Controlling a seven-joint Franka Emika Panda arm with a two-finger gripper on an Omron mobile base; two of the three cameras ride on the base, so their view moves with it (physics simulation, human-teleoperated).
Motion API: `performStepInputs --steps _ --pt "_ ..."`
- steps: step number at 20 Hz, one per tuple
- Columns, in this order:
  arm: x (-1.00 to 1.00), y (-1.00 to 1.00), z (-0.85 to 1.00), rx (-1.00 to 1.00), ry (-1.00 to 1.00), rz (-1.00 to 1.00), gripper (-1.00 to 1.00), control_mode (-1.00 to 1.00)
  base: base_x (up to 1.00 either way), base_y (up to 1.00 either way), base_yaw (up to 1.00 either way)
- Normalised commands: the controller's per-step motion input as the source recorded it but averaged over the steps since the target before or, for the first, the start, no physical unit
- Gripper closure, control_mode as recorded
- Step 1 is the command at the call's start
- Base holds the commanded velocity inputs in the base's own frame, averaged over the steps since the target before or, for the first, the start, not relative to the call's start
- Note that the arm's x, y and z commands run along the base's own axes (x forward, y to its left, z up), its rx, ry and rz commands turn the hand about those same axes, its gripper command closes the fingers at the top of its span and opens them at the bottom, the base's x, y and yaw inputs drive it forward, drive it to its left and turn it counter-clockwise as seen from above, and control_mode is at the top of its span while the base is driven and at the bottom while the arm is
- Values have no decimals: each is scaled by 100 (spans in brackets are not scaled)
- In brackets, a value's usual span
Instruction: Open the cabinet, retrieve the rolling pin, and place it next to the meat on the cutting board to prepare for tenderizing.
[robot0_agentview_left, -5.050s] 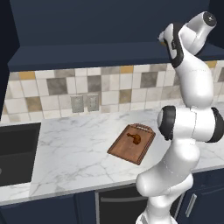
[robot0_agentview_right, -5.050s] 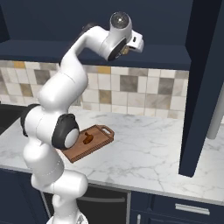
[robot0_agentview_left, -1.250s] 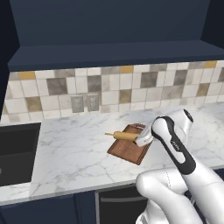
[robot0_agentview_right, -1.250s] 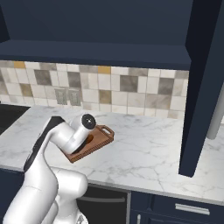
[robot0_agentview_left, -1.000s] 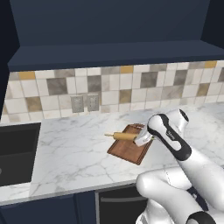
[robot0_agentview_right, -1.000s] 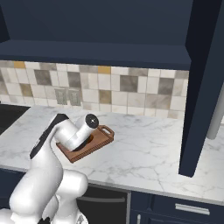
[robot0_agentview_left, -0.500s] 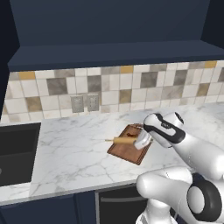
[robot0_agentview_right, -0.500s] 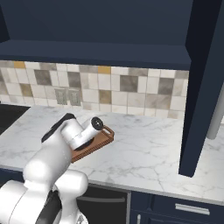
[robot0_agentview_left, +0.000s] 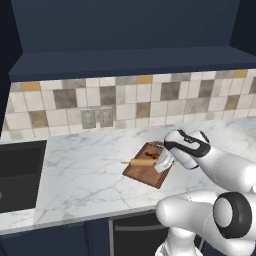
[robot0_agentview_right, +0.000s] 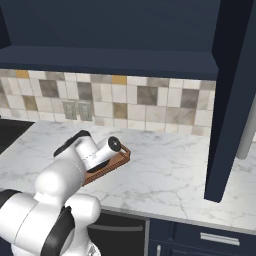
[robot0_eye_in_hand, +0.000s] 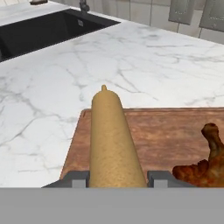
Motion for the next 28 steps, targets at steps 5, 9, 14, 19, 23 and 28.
performStepInputs --steps 5,9,14,19,23,28 --pt "7 0 -3 2 0 0 100 -100 0 0 0" --pt "5 0 -10 1 0 0 100 -100 0 0 0" --pt "5 0 -19 0 0 0 100 -100 0 0 0" --pt "10 0 -12 2 0 0 -100 -100 0 0 0" --pt "1 -1 0 5 -7 0 -100 -100 0 0 0" --pt "-11 -1 14 0 -12 0 -100 -100 0 0 0"
